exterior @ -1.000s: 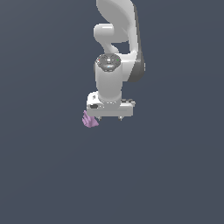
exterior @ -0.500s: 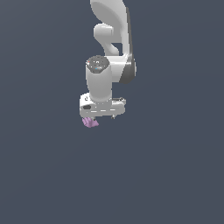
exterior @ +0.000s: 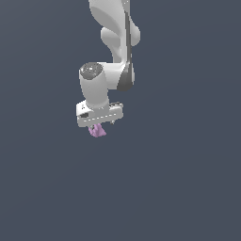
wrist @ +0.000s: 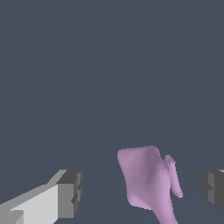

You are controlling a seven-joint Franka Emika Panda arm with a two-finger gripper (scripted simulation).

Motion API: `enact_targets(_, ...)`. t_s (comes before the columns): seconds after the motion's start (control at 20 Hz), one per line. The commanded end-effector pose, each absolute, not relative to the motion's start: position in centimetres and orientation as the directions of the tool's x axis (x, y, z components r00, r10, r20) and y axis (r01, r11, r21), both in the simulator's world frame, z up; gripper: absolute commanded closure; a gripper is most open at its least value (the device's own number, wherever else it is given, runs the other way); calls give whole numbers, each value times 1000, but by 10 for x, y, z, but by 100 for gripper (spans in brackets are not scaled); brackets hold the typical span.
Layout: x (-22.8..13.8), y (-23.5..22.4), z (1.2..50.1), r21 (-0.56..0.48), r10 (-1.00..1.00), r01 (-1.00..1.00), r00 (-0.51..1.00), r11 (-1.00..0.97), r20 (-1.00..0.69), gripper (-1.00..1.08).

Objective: Pick up the object and move it to a goal position.

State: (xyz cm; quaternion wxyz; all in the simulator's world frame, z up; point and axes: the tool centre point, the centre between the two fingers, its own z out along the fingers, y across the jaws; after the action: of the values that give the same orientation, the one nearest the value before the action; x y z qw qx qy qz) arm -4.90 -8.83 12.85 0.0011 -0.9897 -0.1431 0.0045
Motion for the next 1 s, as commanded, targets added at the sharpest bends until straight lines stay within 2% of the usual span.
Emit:
enact_targets(0.0,-56,-99,124,-3,325,325,946,-946,-7,-92)
enact_targets(0.45,-78,-131,111,-1,444,444,896,-896,-2,-92)
enact_targets(0.95,-89,-145,105,0,498,498,867,-867,0,-92)
